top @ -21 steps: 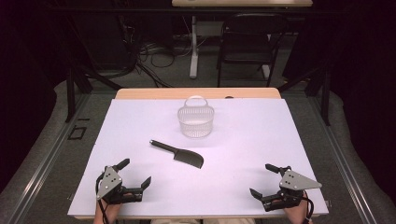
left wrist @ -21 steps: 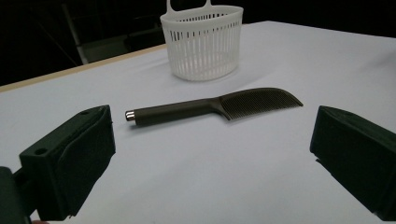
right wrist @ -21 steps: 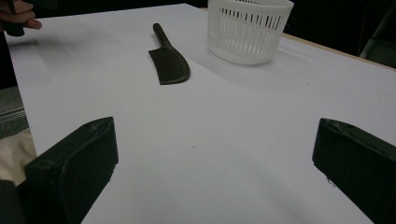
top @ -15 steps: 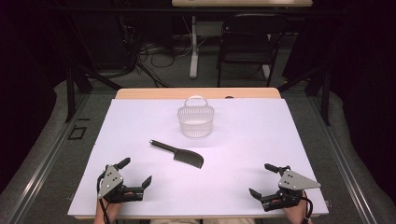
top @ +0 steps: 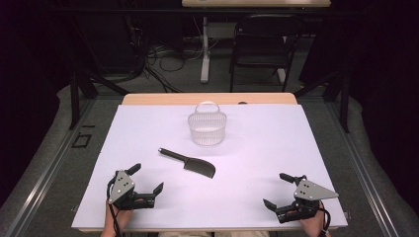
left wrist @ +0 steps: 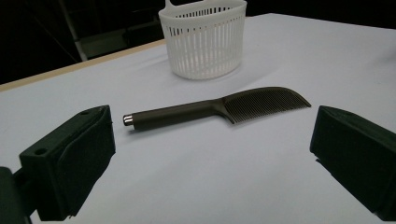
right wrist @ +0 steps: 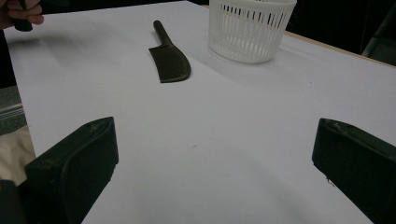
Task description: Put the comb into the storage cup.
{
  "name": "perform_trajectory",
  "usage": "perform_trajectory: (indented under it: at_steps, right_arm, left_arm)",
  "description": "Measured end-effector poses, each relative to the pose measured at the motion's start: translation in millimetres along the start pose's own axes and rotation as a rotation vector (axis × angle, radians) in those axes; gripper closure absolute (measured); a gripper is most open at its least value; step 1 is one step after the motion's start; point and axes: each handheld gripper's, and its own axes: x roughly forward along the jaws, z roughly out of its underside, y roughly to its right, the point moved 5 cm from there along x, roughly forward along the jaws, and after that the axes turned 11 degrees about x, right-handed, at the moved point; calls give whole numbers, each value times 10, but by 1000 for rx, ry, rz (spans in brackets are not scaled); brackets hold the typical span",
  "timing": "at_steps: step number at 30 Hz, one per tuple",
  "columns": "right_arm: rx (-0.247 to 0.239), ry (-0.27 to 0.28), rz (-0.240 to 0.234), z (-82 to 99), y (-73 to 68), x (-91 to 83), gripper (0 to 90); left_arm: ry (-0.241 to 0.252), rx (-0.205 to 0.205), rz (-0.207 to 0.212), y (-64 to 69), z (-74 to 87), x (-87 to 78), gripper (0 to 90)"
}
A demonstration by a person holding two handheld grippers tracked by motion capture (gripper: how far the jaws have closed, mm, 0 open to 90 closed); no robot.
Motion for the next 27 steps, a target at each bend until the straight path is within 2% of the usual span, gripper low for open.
perform_trajectory:
  at_steps: [6, 11, 24, 27]
  right_arm:
    - [-1, 0, 1, 4, 4, 10, 1]
    - [1, 0, 6, 5, 9, 4, 2]
    - [-2, -3, 9, 7, 8, 8, 3]
    - [3, -4, 6, 10, 4, 6, 3]
  left_arm:
    - [-14, 1, -4, -78, -32, 33, 1]
    - [-21, -44, 1, -165, -65, 90, 1]
    - [-85, -30, -10, -261, -68, 272, 2]
    - [-121, -27, -6, -283, -63, 337, 3]
